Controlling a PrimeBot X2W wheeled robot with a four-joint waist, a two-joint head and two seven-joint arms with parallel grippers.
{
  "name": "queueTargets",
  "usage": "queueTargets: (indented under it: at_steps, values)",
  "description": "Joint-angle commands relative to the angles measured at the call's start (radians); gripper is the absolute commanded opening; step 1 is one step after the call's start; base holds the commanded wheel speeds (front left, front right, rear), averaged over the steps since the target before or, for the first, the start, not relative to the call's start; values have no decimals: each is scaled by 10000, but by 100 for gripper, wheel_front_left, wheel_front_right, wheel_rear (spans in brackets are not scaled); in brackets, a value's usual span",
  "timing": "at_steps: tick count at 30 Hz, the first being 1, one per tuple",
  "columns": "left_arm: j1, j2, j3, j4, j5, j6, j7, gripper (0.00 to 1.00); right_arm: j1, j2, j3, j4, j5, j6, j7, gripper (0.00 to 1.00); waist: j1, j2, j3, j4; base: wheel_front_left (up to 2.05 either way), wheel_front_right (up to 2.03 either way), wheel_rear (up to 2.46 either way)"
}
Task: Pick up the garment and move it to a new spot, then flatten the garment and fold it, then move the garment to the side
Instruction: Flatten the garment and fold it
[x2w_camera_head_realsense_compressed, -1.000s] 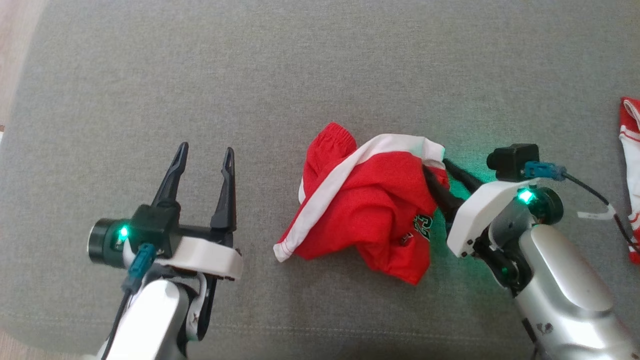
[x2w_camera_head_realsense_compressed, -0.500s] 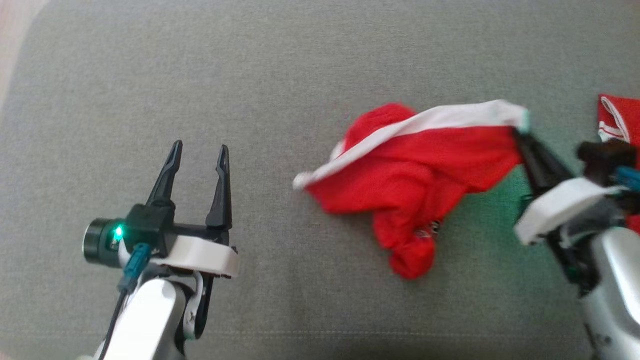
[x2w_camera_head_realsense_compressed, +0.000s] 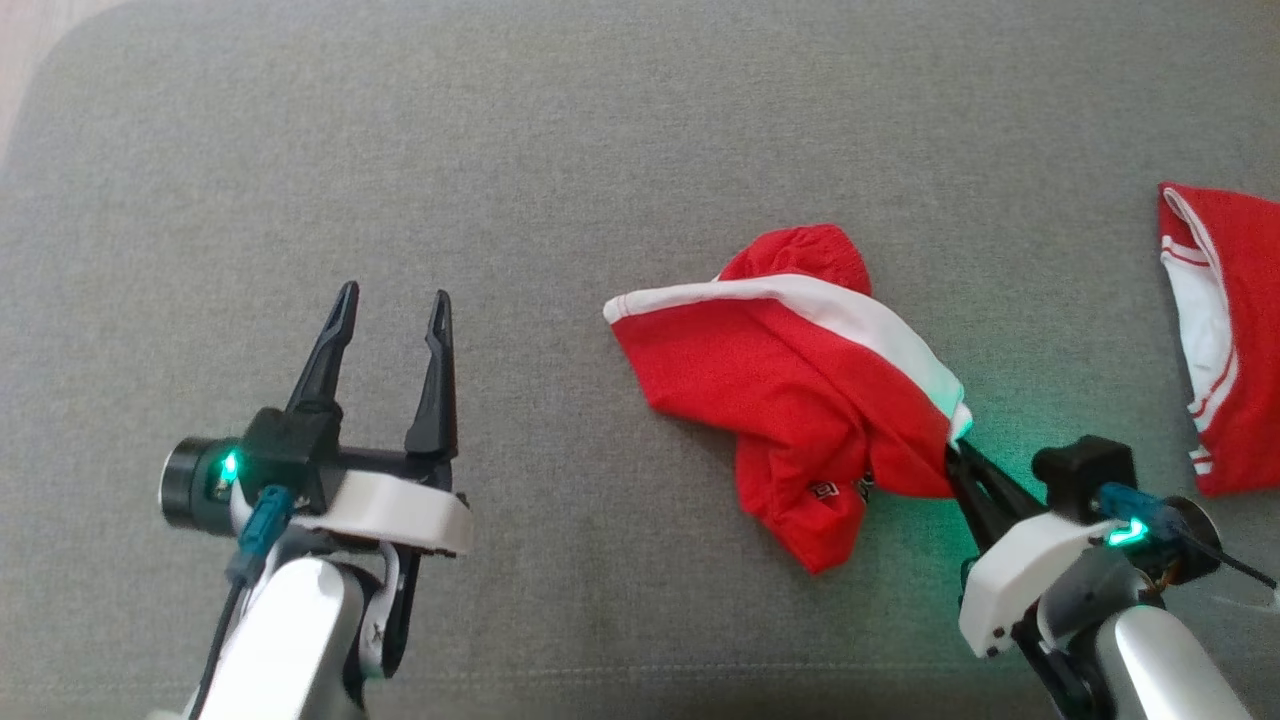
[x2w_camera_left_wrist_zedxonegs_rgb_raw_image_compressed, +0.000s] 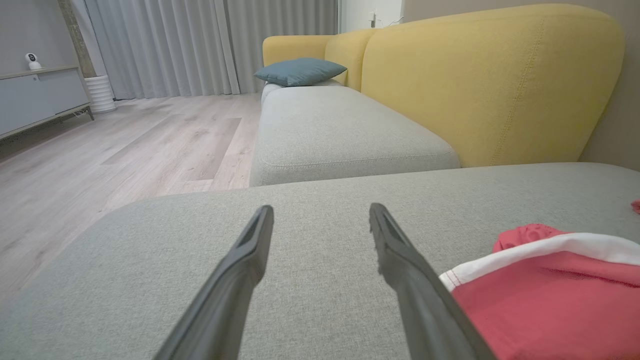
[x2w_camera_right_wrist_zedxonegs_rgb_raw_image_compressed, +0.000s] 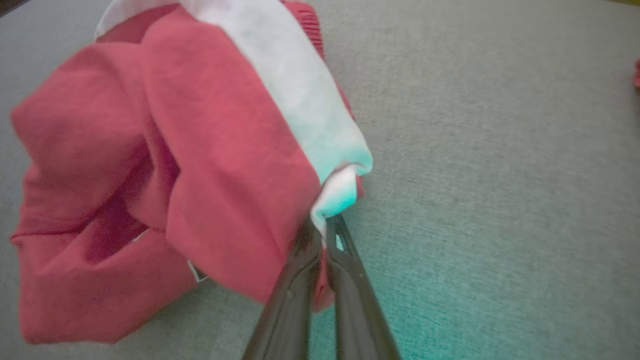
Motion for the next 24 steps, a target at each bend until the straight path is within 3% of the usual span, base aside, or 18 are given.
queueTargets:
  at_steps: [1,2,8,15,24]
  values:
    - [-109,143,375,-266,99,-47,-120,100,-115,-19,58,-310,-68,35,-145,65,0,-1,-33,-31,0,0,0]
    - [-86,147,377,-251,101,-53,-120,100,-89,97,-50,-257,-83,35,-298,100,0,-1,-57,-55,0,0,0]
    - [116,228,416,-167,87,-36,-120,100,74,675,-820,-548,-78,35,-1397,100,0,-1,-249,-191,0,0,0]
    - [485,348,548,-191,24,120,-120,100,440,909,-1537,-1850,209,35,-2376,100,0,-1,-525,-370,0,0,0]
    - [989,524,571,-578,53,378,-58,100,832,896,-1294,-3011,605,35,-2234,100,0,-1,-828,-562,0,0,0]
